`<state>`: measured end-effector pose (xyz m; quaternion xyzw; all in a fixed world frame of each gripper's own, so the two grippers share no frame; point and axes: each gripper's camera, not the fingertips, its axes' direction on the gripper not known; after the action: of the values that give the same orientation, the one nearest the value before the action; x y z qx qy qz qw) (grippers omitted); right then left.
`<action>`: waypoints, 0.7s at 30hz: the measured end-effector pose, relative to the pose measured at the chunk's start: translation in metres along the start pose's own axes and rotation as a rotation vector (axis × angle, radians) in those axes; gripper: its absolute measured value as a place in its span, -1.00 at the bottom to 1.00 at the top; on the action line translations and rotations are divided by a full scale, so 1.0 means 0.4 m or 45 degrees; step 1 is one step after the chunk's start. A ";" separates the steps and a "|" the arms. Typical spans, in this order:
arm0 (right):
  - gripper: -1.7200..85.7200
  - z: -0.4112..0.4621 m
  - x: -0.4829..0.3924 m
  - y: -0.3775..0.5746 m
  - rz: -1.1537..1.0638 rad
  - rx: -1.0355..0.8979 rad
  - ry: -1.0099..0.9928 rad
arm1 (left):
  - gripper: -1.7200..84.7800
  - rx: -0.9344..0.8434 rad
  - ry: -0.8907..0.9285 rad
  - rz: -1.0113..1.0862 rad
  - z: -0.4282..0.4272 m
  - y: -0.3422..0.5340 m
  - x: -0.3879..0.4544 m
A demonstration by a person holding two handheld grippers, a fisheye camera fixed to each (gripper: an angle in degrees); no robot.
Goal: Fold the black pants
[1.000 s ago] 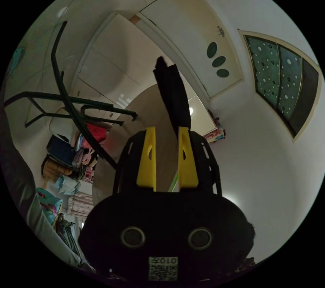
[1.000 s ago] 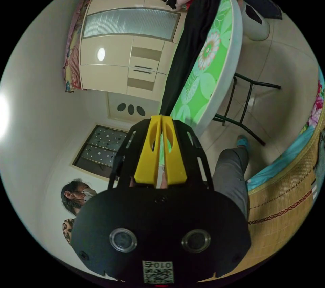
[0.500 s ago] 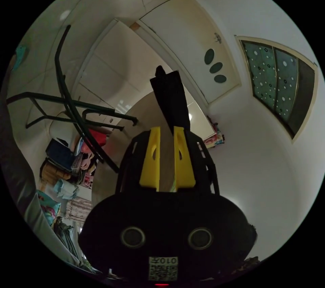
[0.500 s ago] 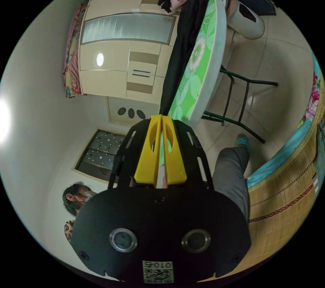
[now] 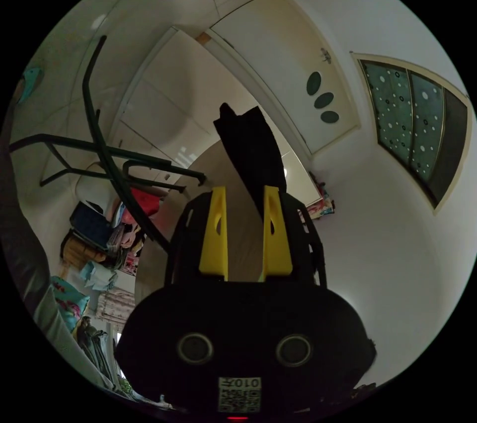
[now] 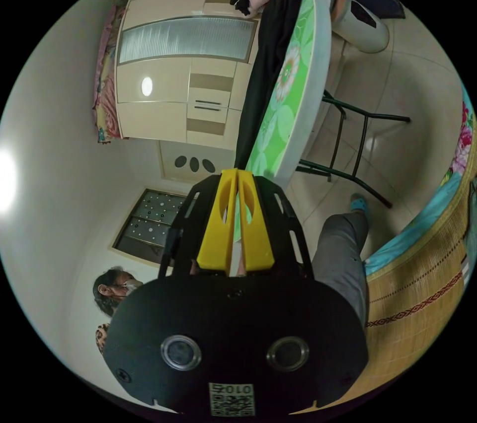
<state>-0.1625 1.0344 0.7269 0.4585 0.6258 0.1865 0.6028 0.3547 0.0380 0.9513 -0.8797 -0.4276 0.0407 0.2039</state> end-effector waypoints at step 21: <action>-0.88 0.044 0.029 0.032 -0.058 -0.060 -0.062 | -0.96 -0.270 -0.232 0.620 0.155 0.206 -0.088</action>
<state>-0.1401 1.0444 0.7265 0.4343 0.6167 0.1762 0.6325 0.3779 -0.0145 0.8587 -0.9657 -0.2220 0.1224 0.0556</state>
